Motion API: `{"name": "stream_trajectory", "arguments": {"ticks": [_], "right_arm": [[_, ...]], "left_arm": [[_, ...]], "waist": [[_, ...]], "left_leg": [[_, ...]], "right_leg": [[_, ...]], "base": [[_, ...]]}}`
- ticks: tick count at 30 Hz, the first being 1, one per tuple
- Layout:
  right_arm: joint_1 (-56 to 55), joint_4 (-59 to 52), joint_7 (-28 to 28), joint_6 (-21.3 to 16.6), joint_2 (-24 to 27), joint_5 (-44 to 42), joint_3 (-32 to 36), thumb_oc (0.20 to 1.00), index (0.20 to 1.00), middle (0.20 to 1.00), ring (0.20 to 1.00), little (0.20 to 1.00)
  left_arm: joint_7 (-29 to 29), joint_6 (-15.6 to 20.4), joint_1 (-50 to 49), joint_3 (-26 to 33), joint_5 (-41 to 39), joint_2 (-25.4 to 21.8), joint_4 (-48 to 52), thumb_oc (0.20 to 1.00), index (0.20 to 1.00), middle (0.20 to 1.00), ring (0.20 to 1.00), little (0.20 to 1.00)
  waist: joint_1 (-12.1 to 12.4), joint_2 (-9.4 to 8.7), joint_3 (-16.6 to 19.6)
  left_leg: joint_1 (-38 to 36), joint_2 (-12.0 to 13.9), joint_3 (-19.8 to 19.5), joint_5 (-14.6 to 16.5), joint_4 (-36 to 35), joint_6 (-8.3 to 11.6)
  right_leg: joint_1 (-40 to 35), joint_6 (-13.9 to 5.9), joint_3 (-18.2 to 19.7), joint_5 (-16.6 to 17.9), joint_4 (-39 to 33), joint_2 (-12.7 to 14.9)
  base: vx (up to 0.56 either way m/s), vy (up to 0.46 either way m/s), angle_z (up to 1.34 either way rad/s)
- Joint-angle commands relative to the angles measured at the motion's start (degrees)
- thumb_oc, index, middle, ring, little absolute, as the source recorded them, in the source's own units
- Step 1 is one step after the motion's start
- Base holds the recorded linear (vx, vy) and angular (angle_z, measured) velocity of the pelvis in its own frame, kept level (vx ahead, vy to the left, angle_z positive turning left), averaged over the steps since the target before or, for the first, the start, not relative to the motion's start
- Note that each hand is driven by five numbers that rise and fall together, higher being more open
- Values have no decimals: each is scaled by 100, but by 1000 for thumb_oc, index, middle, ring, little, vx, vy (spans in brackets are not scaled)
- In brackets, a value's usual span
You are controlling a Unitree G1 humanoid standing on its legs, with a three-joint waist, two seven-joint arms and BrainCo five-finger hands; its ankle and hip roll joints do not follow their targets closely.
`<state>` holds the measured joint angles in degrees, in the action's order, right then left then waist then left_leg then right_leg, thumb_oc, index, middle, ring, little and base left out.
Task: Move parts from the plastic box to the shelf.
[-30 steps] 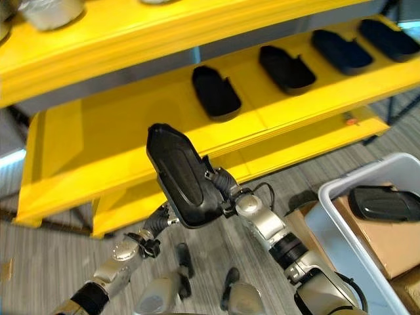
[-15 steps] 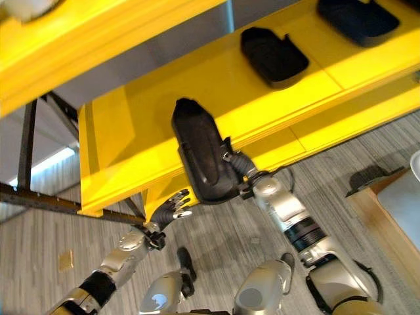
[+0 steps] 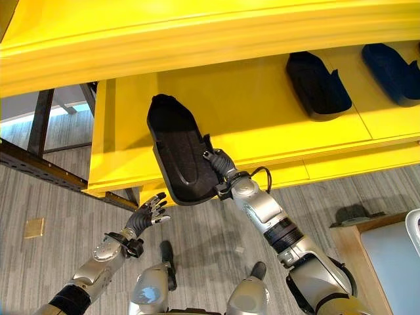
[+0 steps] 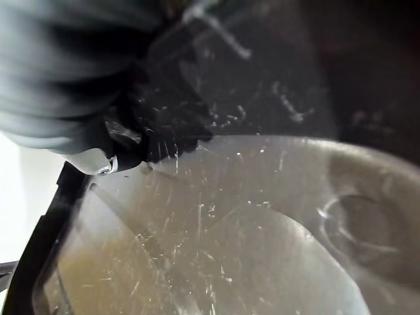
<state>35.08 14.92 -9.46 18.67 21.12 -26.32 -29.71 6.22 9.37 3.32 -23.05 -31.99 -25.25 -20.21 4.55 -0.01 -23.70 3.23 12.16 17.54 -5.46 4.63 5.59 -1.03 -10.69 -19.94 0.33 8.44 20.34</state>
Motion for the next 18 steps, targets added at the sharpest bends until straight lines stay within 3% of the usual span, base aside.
{"name": "stream_trajectory", "arguments": {"ticks": [1, 5, 10, 13, 15, 16, 17, 18], "right_arm": [[770, -145, -189, -531, -7, -200, 343, 200, 200, 200, 200, 200], [927, 86, -262, -526, 52, -340, 447, 200, 200, 200, 200, 200], [962, 449, -409, -462, 129, -775, 714, 200, 200, 200, 200, 200], [832, 585, -339, -469, 91, -943, 809, 200, 200, 200, 200, 200], [780, 742, -249, -528, 54, -880, 897, 200, 200, 200, 200, 200], [832, 876, -170, -625, 77, -894, 906, 200, 200, 200, 200, 200], [858, 911, -168, -657, 88, -911, 896, 200, 200, 200, 200, 200], [977, 995, -193, -688, 85, -924, 891, 200, 200, 200, 200, 200]], "left_arm": [[243, 174, -81, -61, -44, -39, 555, 1000, 1000, 1000, 1000, 1000], [346, 103, -9, -203, 69, -23, 470, 1000, 1000, 1000, 1000, 1000], [532, -46, 214, -390, 41, 55, 346, 1000, 1000, 1000, 1000, 1000], [489, -115, 317, -531, 61, 134, 274, 1000, 1000, 1000, 1000, 1000], [400, -244, 320, -596, 95, 205, 320, 1000, 1000, 1000, 1000, 1000], [359, -240, 358, -652, 155, 189, 309, 1000, 1000, 1000, 1000, 1000], [346, -231, 374, -676, 170, 182, 296, 1000, 1000, 1000, 1000, 1000], [309, -173, 439, -757, 115, 127, 212, 1000, 1000, 1000, 1000, 1000]], "waist": [[199, 26, -30], [212, -34, -24], [230, -153, 80], [170, -174, 43], [93, -164, 14], [29, -189, -34], [-5, -210, -51], [-94, -309, -78]], "left_leg": [[-47, 44, -49, 654, 557, -249], [-4, 76, -54, 685, 666, -249], [50, -60, -211, 899, 877, -494], [-106, -213, -346, 1039, 759, -691], [-234, -274, -378, 971, 579, -780], [-268, -292, -440, 966, 494, -706], [-269, -308, -468, 984, 471, -690], [-230, -335, -521, 1085, 475, -669]], "right_leg": [[78, 171, -50, -20, 200, -21], [45, 156, -20, -24, 189, -44], [-30, 325, 118, -380, 744, -131], [382, 337, 410, -216, 1786, -86], [644, 379, 637, 57, 1767, -162], [685, 306, 782, 247, 1028, -234], [727, 249, 853, 376, 747, -249], [944, 81, 1128, 882, 44, -215]], "base": [[-29, 24, -7], [-34, 101, 2], [11, 201, 2], [71, 119, 3], [104, -74, 3], [84, -203, -2], [67, -392, -1], [79, -617, 28]]}}
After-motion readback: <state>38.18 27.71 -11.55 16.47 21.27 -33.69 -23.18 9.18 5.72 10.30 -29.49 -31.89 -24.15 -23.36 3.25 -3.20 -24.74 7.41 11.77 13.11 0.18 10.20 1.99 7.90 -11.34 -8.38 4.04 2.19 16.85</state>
